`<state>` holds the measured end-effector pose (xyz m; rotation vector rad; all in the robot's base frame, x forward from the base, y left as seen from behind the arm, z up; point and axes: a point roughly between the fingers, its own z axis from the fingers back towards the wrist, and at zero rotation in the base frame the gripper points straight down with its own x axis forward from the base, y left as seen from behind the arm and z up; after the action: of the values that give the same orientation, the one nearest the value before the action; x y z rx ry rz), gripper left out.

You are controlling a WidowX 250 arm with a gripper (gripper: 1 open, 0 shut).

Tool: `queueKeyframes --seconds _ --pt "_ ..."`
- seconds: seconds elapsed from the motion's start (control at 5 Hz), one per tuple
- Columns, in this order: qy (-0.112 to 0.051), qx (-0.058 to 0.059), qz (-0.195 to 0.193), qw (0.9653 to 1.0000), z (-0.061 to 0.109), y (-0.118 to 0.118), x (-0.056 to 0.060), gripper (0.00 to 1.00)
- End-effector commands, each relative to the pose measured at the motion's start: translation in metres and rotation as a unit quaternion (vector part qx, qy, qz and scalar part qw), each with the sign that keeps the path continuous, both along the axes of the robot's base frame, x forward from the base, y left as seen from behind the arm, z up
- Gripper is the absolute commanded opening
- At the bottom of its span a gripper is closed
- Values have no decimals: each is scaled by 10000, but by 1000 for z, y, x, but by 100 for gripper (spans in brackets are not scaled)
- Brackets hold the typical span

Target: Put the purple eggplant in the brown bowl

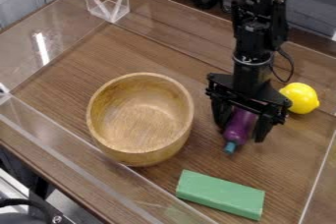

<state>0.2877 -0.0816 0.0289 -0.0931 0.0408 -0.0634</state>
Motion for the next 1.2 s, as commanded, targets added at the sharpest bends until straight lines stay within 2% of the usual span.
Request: queueKeyframes --seconds 0.0,0.2,0.4,0.6,0.8,1.0 --pt "-306 -107 30 9995 13 -3 13 0" --pt "-297 -144 57 9994 12 -2 13 100" --pt "-325 -191 96 9992 14 -1 14 100" --pt "-344 -218 142 9991 13 0 15 0" --pt "-329 -235 179 9990 13 2 14 100" --pt "-330 -254 214 9989 15 4 13 100"
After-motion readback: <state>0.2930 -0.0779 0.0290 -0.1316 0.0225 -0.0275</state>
